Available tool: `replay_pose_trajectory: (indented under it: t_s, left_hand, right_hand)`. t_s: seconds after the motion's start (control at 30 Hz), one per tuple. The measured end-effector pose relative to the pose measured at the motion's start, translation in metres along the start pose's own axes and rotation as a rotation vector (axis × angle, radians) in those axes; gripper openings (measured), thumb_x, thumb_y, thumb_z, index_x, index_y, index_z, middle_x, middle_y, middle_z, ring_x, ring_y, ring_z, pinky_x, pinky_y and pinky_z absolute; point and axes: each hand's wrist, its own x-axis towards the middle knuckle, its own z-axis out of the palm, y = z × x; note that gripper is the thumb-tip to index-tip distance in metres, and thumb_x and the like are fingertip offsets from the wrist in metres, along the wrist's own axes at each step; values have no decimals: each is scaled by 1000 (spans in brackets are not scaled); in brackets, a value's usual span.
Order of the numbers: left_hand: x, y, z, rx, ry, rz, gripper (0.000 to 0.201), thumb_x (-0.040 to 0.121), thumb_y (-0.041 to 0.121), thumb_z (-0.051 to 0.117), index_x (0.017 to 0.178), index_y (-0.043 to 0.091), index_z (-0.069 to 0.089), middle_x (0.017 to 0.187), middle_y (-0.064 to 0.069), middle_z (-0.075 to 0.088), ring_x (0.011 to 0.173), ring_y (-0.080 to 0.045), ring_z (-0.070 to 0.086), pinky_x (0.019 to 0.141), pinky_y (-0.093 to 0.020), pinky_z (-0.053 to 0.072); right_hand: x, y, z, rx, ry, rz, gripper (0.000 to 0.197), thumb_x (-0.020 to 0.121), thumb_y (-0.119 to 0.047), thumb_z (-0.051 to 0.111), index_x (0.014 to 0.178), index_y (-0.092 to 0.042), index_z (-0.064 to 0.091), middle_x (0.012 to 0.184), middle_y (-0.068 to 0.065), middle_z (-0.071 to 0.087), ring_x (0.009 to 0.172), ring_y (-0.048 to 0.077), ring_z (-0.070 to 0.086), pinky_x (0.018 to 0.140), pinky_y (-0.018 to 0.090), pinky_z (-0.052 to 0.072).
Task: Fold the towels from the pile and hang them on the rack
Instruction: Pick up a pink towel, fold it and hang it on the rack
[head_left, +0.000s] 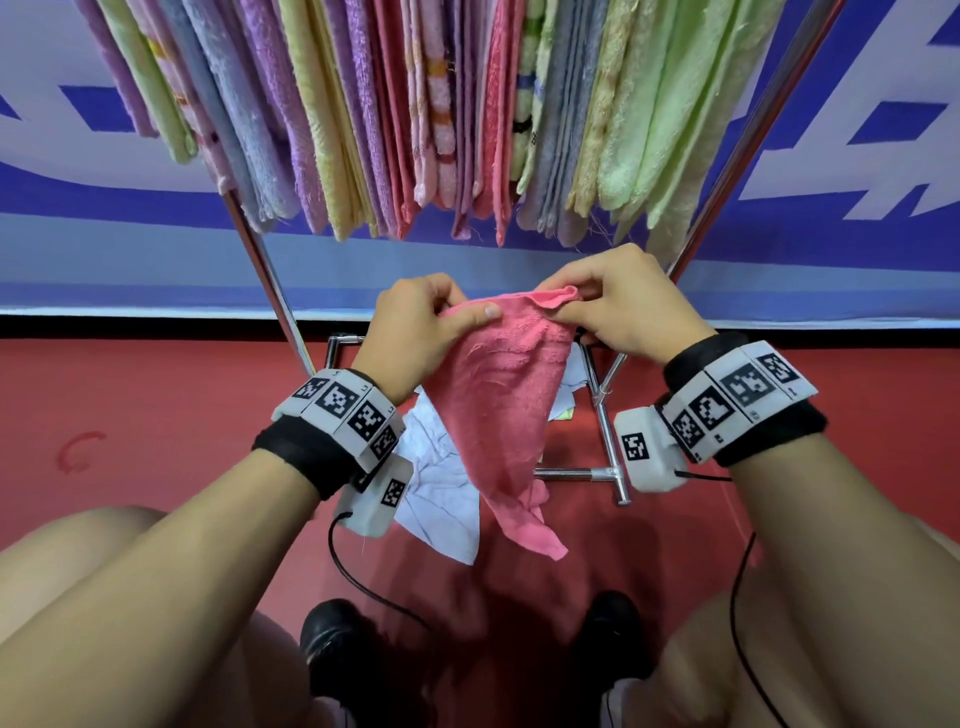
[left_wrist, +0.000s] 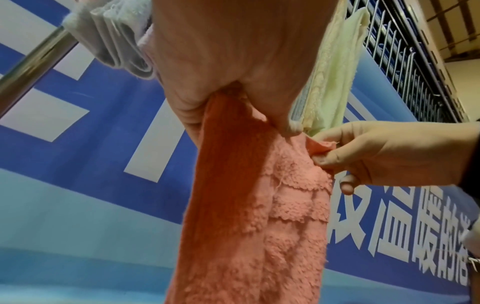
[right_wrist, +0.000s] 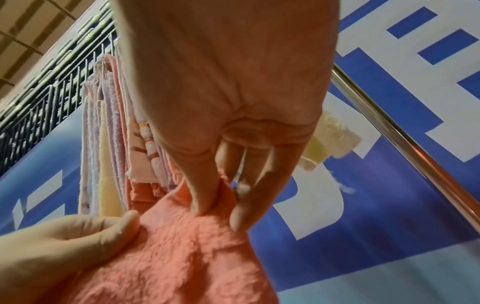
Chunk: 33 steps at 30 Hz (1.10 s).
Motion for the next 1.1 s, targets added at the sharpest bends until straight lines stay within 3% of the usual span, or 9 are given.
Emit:
replay_pose_trajectory:
  t_s: [0.1, 0.27, 0.4, 0.6, 0.7, 0.8, 0.9, 1.0, 1.1]
  left_hand:
    - [2, 0, -5, -109, 19, 10, 45, 80, 47, 80, 71, 6, 63, 66, -16, 63, 60, -12, 48, 60, -31, 40]
    - [5, 1, -13, -127, -48, 41, 31, 82, 35, 81, 75, 8, 68, 73, -13, 70, 64, -11, 56, 63, -31, 47]
    - [7, -1, -30, 20, -397, 10, 23, 77, 16, 86, 93, 7, 73, 88, -8, 75, 72, -7, 62, 75, -30, 55]
    - [9, -13, -34, 8, -152, 24, 19, 78, 9, 84, 84, 23, 72, 79, 4, 73, 70, -2, 65, 78, -25, 53]
    - [6, -9, -35, -29, -160, 91, 20, 83, 4, 78, 90, 22, 72, 81, 9, 73, 72, 5, 65, 78, -19, 52]
    - [1, -2, -36, -112, -238, 125, 20, 87, -1, 72, 99, 15, 72, 80, 18, 72, 73, 9, 66, 75, -11, 51]
    - [-6, 4, -32, -157, -344, 124, 20, 88, -2, 71, 103, 11, 74, 78, 17, 74, 76, 5, 68, 76, -12, 53]
    - [-13, 9, -24, -159, -390, 161, 20, 89, -1, 71, 101, 13, 75, 83, 14, 76, 79, 4, 68, 79, -14, 54]
    - [-21, 16, -17, -106, -449, 220, 17, 87, 0, 73, 101, 10, 76, 83, 13, 76, 74, 10, 64, 74, -9, 49]
  right_hand:
    - [2, -5, 6, 219, -51, 82, 19, 91, -2, 73, 105, -15, 76, 83, -1, 74, 73, 6, 71, 61, 27, 63]
    - [3, -6, 20, 280, -13, 82, 15, 82, -20, 86, 92, -10, 80, 69, 0, 75, 69, 11, 74, 68, 36, 65]
    - [8, 3, 6, 185, 100, 74, 4, 85, -18, 84, 88, -19, 83, 69, -8, 75, 66, 6, 72, 76, 40, 65]
    - [0, 2, 4, -32, 118, 25, 3, 84, -26, 83, 85, -25, 81, 71, -11, 72, 64, -6, 63, 63, 2, 41]
    - [1, 3, 0, -91, 125, 24, 10, 83, -32, 83, 87, -23, 82, 74, -12, 73, 71, 1, 65, 70, 5, 43]
    - [2, 8, -5, -190, 127, 31, 10, 81, -41, 84, 87, -33, 81, 79, -15, 69, 82, 10, 63, 84, 32, 52]
    - [1, 5, -3, -329, 161, 87, 12, 83, -46, 80, 89, -36, 80, 72, -11, 57, 82, 17, 57, 78, 34, 47]
    - [0, -4, 7, -149, 136, 181, 15, 92, -30, 69, 80, -22, 74, 59, -4, 69, 60, 14, 67, 66, 28, 53]
    - [-4, -17, 24, 184, 65, 276, 27, 95, -34, 64, 86, -10, 73, 83, 7, 77, 67, 14, 75, 54, 33, 60]
